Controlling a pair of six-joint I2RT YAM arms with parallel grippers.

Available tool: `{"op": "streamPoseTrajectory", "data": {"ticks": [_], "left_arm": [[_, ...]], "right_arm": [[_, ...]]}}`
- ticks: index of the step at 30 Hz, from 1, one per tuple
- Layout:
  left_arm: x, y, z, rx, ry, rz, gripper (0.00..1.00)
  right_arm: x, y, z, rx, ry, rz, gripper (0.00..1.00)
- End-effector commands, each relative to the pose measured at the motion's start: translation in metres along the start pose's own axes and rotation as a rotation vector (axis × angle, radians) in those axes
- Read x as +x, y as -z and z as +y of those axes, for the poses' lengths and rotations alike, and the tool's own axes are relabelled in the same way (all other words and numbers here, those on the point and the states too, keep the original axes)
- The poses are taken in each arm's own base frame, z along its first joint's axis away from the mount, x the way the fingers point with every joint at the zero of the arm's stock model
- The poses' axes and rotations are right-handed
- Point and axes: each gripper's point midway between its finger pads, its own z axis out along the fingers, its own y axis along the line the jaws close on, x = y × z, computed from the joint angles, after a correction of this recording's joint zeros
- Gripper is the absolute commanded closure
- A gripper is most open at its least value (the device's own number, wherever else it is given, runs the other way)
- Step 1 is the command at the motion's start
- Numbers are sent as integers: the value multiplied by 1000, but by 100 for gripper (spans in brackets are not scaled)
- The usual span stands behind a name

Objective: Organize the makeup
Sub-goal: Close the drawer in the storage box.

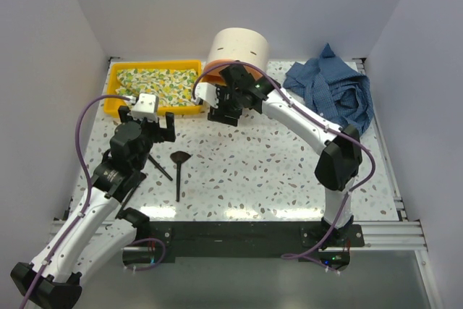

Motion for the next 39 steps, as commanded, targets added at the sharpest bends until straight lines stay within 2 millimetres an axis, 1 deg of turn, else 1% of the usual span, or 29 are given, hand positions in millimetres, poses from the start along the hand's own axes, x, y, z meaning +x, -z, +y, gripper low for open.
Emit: {"op": "streamPoseTrajectory", "data": {"ticks": [1,14,18,19,21,23,24,25,26,27,28,29,33,35,37,39], "left_arm": [[-13,0,4,-17,1,-53,0],[-15,3,7,-29,7,-65,0],[-15,3,8,-33,7,-65,0],[-16,3,8,-33,8,-68,0],[-16,4,8,-34,8,-68,0],[-17,4,9,-36,10,-73,0],[-17,4,9,-36,10,-72,0],[-17,4,8,-34,10,-73,0],[-17,4,9,-36,10,-73,0],[-16,4,9,-36,10,-72,0],[-17,4,9,-36,10,-72,0],[-16,4,9,-36,9,-70,0],[-16,4,9,-34,9,-70,0],[-16,4,8,-31,9,-69,0],[-16,4,8,-29,8,-69,0],[-16,4,7,-28,8,-69,0]], "right_arm": [[-13,8,-11,40,27,-18,34],[-19,1,-14,53,37,-22,33],[-19,-4,-18,68,38,-16,34],[-17,-9,-20,75,35,-7,35],[-15,-12,-27,110,32,9,39],[-13,-18,-31,123,31,22,53],[-10,-20,-32,127,26,33,62],[-8,-24,-32,126,23,42,69],[-7,-26,-33,129,21,49,79],[-5,-25,-36,143,20,63,83],[-2,-29,-36,142,19,75,87],[-1,-32,-37,142,18,77,92],[13,-39,-45,179,15,133,97],[24,-42,-54,218,7,173,97],[29,-42,-62,256,-1,192,97],[36,-41,-75,308,-16,214,96]]}}
